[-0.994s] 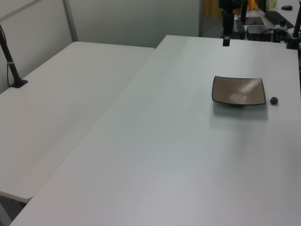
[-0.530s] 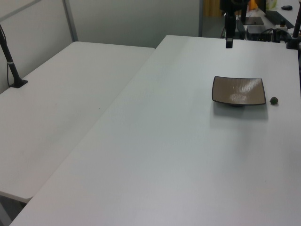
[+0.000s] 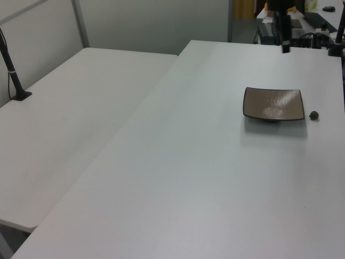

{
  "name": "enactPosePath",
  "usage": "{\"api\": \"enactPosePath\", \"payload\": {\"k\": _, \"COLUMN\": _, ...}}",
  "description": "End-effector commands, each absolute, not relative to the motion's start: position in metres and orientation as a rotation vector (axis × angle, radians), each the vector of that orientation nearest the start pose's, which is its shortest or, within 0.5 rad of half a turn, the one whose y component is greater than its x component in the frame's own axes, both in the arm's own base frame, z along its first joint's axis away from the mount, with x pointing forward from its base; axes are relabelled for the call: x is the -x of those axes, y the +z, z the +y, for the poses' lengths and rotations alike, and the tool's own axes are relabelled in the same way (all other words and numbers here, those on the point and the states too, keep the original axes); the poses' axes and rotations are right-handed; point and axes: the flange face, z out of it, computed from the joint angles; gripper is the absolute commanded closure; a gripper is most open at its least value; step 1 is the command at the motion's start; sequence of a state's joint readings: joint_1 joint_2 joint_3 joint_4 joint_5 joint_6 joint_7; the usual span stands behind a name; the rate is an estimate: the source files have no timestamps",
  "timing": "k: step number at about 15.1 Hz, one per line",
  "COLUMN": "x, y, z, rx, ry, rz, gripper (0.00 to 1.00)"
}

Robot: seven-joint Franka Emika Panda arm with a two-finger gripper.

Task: Strawberries on a ceramic plate
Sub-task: 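Move the open gripper from rest toward the red strawberry beside the plate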

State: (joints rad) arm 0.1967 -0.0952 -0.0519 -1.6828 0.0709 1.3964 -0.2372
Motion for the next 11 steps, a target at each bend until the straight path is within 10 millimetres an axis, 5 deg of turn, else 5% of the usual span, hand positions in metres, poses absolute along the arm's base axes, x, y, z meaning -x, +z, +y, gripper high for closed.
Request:
{"api": "enactPosePath", "payload": {"k": 1, "x": -0.446, "y": 0.587, "z": 0.054, "rx": 2.958, "ry": 0.408, "rz": -0.639, "gripper": 0.0}}
{"api": "enactPosePath", "payload": {"k": 5, "x": -0.409, "y": 0.522, "z": 0.021, "rx": 2.982, "ry": 0.562, "rz": -0.677, "gripper": 0.0}}
{"api": "enactPosePath", "payload": {"k": 8, "x": -0.404, "y": 0.489, "z": -0.016, "rx": 2.98, "ry": 0.527, "rz": -0.621, "gripper": 0.0}}
{"api": "enactPosePath", "payload": {"k": 11, "x": -0.398, "y": 0.456, "z": -0.032, "rx": 3.023, "ry": 0.472, "rz": -0.638, "gripper": 0.0}}
